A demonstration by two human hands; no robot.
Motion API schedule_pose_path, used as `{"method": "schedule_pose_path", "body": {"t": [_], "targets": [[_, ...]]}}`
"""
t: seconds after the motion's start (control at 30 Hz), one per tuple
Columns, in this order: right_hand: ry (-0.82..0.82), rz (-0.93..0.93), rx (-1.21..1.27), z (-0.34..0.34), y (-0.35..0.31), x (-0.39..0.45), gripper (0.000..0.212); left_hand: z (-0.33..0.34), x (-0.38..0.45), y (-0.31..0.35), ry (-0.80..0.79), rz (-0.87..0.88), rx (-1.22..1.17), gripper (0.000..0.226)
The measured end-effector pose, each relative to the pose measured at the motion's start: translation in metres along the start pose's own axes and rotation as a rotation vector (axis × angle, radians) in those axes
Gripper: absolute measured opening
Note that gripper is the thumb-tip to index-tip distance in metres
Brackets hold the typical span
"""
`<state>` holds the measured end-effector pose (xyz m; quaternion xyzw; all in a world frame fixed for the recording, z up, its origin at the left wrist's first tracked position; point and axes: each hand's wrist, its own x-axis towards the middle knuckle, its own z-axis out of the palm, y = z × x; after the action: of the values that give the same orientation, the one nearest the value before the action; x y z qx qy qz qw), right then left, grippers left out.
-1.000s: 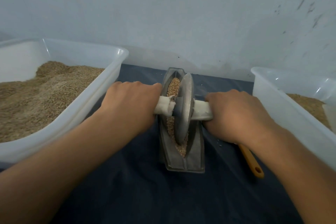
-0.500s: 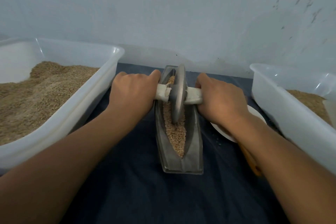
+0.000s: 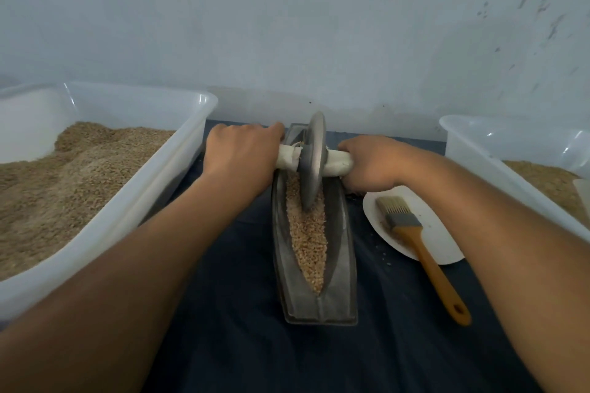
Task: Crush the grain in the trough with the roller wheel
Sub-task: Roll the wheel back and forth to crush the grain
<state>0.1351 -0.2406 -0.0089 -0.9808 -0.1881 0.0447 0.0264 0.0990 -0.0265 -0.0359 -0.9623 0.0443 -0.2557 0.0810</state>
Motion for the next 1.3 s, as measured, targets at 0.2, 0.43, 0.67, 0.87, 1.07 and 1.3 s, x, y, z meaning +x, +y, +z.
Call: {"method": "schedule_pose_path", "body": {"t": [0.2,0.43,0.67,0.87,1.07,1.3], "targets": [[-0.066,0.012,0.021,-0.006,-0.001,0.01,0.033,0.009,0.005,-0.004,0.025,-0.015,-0.039,0.06],[-0.034,-0.003,0.044,-0.002,-0.001,0.001,0.026,0.007,-0.002,-0.002,0.014,-0.015,-0.01,0.061],[0.107,0.006,-0.069,0.006,-0.007,-0.021,0.02,-0.003,-0.023,0.002,0.006,-0.007,0.006,0.059],[0.279,0.02,-0.13,0.023,-0.011,-0.044,0.012,-0.013,-0.04,0.004,0.03,0.006,0.012,0.056],[0.425,0.068,-0.153,0.037,-0.014,-0.061,0.018,-0.024,-0.057,0.008,0.058,0.023,0.024,0.056],[0.493,0.125,-0.098,0.046,-0.021,-0.081,0.018,-0.04,-0.068,0.015,0.061,0.033,0.099,0.054]]}}
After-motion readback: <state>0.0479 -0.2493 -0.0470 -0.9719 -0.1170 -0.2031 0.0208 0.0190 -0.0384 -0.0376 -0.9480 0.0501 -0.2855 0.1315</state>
